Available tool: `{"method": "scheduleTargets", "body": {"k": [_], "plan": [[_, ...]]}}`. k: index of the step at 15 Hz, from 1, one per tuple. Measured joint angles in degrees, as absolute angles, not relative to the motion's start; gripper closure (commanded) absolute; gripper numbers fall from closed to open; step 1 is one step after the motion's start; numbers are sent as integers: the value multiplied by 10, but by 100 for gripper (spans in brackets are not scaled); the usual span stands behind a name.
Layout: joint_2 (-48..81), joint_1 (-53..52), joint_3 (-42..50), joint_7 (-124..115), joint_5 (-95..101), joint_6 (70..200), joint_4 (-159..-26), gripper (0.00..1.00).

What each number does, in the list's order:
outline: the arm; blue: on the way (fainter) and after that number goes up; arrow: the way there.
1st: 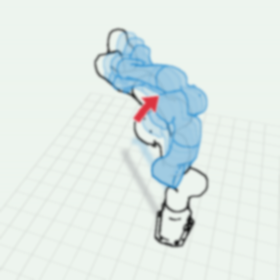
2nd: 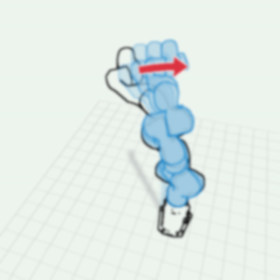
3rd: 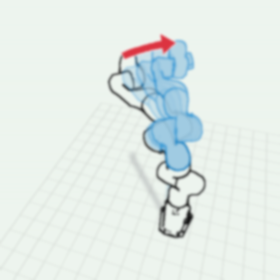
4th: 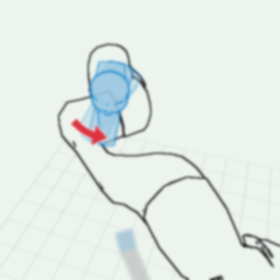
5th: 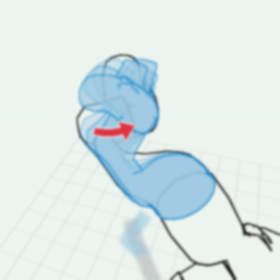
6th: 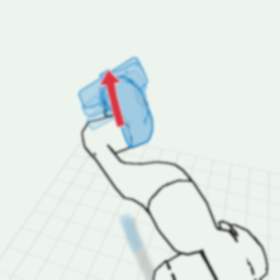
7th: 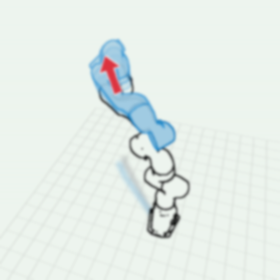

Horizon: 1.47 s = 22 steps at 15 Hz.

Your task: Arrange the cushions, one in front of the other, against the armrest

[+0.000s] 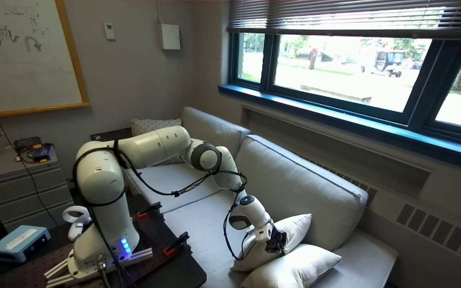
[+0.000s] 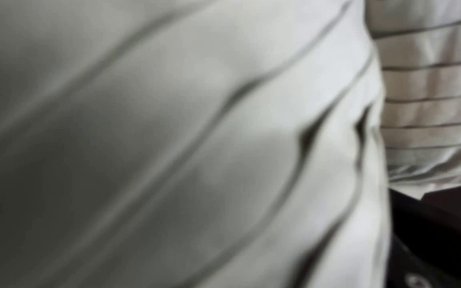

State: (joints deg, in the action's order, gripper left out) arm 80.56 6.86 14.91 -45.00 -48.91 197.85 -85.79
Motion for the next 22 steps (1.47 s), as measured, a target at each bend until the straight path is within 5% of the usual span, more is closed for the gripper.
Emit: {"method": "scheduleTargets", "body": {"k": [22], "plan": [[837, 66, 215, -492, -705, 1979, -864, 98]]}}
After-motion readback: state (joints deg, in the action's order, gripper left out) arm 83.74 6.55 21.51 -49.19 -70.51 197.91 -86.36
